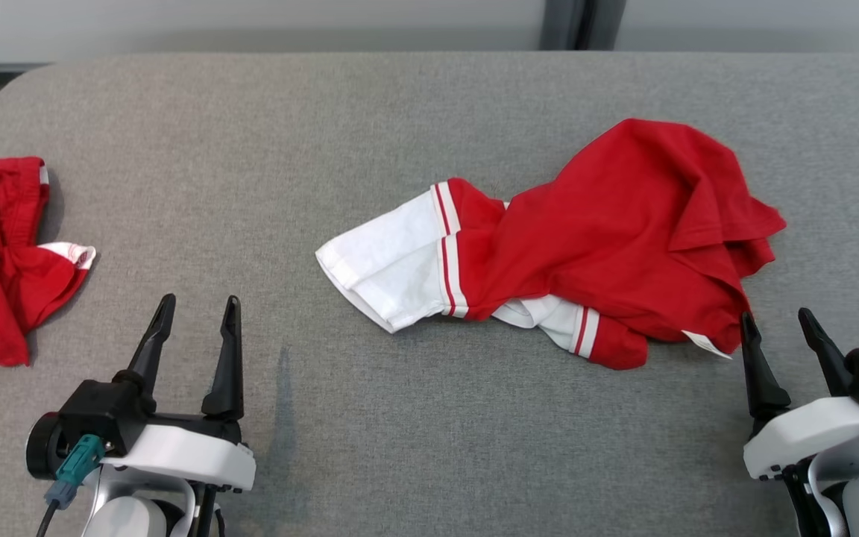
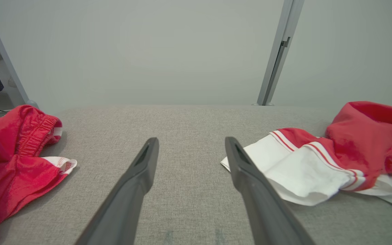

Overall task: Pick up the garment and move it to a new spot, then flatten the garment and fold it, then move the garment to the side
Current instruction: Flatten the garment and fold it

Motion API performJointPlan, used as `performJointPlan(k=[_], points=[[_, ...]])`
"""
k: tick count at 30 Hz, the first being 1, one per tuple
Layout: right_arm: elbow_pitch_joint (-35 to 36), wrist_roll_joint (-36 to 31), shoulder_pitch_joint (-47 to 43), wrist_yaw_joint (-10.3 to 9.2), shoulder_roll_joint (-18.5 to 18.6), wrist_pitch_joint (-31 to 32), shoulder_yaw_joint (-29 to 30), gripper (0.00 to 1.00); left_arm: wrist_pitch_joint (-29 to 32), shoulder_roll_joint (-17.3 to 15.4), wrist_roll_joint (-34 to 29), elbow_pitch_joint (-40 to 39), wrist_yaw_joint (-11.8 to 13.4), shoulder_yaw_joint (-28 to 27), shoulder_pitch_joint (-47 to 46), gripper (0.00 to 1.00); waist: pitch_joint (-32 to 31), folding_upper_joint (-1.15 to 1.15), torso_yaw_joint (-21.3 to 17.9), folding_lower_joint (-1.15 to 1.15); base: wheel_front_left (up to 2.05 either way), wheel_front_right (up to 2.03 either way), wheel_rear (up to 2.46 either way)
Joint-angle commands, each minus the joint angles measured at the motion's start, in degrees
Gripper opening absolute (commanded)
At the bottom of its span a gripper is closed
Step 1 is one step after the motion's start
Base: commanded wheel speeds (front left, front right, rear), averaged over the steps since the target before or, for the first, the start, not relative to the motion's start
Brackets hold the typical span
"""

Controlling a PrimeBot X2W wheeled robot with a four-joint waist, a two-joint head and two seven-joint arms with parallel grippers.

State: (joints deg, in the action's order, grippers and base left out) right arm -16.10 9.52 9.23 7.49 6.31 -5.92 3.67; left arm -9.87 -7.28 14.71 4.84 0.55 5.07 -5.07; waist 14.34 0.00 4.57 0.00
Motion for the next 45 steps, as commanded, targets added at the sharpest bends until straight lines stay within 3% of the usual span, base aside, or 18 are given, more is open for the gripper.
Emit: performJointPlan(k=[1, 4, 5, 7, 17, 31, 45], points=[[-1.96, -0.32, 1.68, 0.02, 0.66, -0.80, -0.12, 1.00, -0.39, -0.04, 0.36, 0.33, -0.13, 0.19, -1.21, 1.00, 1.83, 0.00, 0.94, 0.00, 0.00, 0.00, 0.00], [-6.10, 0.08, 4.09, 0.02, 1.19, -1.70, -0.64, 1.00, -0.89, 0.14, 0.47, 0.89, -0.27, 0.60, -2.11, 1.00, 2.75, 0.00, 1.20, 0.00, 0.00, 0.00, 0.00], [-7.08, 0.31, 4.72, 0.02, 1.31, -2.19, -0.88, 0.48, -1.10, 0.18, 0.48, 1.13, -0.30, 0.72, -2.35, 1.00, 2.92, 0.00, 1.23, 0.00, 0.00, 0.00, 0.00], [-8.69, 0.99, 5.57, 0.02, 1.34, -3.10, -1.23, 0.00, -1.34, 0.14, 0.50, 1.52, -0.29, 0.74, -2.69, 1.00, 3.06, 0.00, 1.17, 0.00, 0.00, 0.00, 0.00], [-7.87, 3.71, 6.12, 0.02, 2.37, -5.35, -1.00, 0.00, -2.16, -0.28, 0.80, 2.54, 0.53, 0.31, -2.99, 1.00, 2.47, 0.00, -0.68, 0.00, 0.00, 0.00, 0.00], [7.41, 2.46, 5.54, 0.02, 3.38, 0.86, 1.75, 0.00, -2.39, -0.32, 1.20, 2.27, 0.88, 1.12, -3.72, 1.00, 1.89, 0.00, -1.34, 0.00, 0.00, 0.00, 0.00], [-3.34, 3.89, 16.82, 0.02, 6.06, 1.84, -1.90, 0.00, -3.40, 0.25, 1.51, 2.77, 0.24, 2.58, -6.67, 1.00, 6.88, 0.00, 2.71, 0.00, 0.00, 0.00, 0.00]])
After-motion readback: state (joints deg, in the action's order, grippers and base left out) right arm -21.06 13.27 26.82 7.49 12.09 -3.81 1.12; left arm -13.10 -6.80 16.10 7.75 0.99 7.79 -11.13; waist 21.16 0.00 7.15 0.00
